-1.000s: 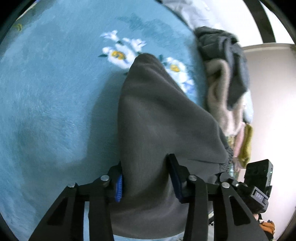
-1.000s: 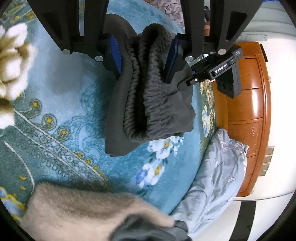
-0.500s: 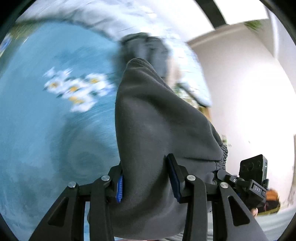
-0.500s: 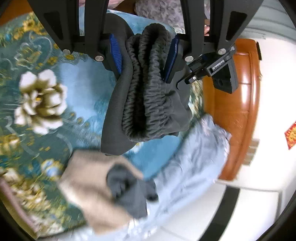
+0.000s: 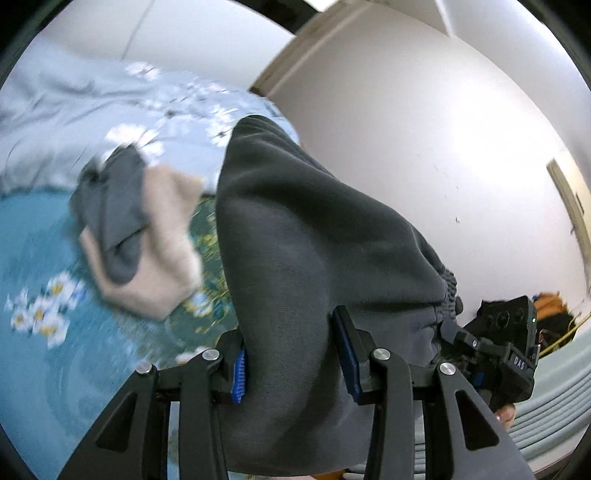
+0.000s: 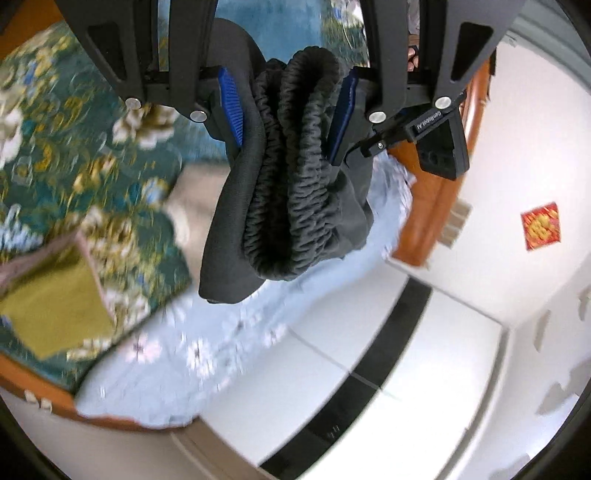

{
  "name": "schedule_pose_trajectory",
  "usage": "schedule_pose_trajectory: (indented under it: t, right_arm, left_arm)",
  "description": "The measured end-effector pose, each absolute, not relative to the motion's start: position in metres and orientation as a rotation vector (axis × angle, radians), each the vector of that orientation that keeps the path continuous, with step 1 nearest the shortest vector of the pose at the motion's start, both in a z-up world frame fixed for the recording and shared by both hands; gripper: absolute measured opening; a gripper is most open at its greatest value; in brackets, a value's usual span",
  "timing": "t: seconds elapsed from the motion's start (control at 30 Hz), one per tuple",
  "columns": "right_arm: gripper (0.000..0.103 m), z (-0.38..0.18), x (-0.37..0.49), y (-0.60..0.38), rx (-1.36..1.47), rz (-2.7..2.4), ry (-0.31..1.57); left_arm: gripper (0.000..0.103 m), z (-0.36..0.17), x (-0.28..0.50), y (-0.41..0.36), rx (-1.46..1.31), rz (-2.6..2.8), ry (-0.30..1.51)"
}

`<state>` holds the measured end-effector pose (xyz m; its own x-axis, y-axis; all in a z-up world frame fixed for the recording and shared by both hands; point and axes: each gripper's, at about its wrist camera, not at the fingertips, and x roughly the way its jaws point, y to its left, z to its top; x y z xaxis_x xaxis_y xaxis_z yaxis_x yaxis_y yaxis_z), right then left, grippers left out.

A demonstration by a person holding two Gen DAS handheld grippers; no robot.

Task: Fold clothes
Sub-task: 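Carry the lifted sweatpants with both grippers toward the olive and pink clothes stack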

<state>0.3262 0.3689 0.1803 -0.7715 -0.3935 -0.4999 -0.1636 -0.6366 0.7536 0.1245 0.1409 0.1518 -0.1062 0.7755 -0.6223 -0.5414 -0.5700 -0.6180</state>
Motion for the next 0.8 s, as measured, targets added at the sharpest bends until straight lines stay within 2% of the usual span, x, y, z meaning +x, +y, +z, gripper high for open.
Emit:
schedule_pose_trajectory:
  t: [0.2, 0.3, 0.47, 0.63, 0.8]
  right_arm:
    - [0.047, 0.219, 0.334, 0.482, 0.875, -2.553, -1.202]
    - [0.047, 0.234, 0.335, 0.547, 0.893, -2.545, -1.163]
    - [0.047, 0.262, 0.342, 0.642, 0.968, -2.546, -1.075]
    - [0.047, 0.268, 0.347, 0.711, 0.989, -2.537, -1.075]
    - [0.047, 0.251, 0.325, 0.743, 1.019, -2.522, -1.107]
  left_arm:
    - [0.041, 0.184, 0.150, 0.240, -1.109, 1.872, -0.347]
    - [0.041, 0.190, 0.170, 0.298, -1.093, 1.890, -0.463]
    - [0.041, 0.194, 0.201, 0.391, -1.104, 1.891, -0.545]
    - [0.041, 0.187, 0.203, 0.435, -1.146, 1.884, -0.551]
    - [0.041, 0.177, 0.188, 0.468, -1.183, 1.887, -0.531]
